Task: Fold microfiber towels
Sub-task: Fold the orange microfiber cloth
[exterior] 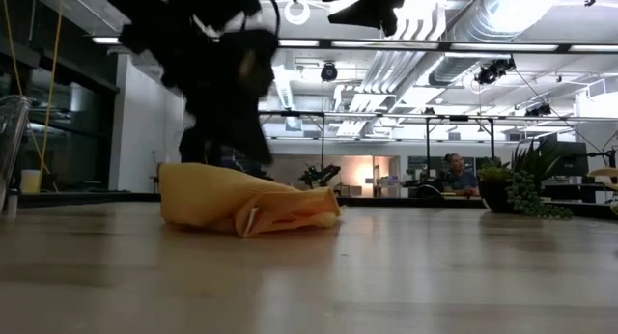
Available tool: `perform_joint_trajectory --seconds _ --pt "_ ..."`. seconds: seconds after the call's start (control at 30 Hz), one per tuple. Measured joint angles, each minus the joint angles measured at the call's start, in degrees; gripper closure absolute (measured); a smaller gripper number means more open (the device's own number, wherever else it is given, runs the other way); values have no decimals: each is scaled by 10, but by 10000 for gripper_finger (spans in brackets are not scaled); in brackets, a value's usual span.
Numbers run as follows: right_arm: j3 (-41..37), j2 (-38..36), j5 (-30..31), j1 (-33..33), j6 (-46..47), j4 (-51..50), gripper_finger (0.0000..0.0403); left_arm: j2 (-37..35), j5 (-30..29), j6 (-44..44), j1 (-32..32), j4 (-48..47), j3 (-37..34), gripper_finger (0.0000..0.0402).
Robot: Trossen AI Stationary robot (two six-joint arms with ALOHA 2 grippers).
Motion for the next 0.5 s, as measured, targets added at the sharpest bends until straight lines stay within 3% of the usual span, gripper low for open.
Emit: perform_joint_trajectory --seconds 0.2,0.37,0.5 --pt "1 0 4 -2 62 -12 176 -134 -39 71 38 -32 0 401" --pt "-5 8 8 -22 193 -166 176 -237 -79 126 56 -32 1 402" --pt "-35 48 -58 -38 248 -191 176 -296 -108 148 66 -32 1 401"
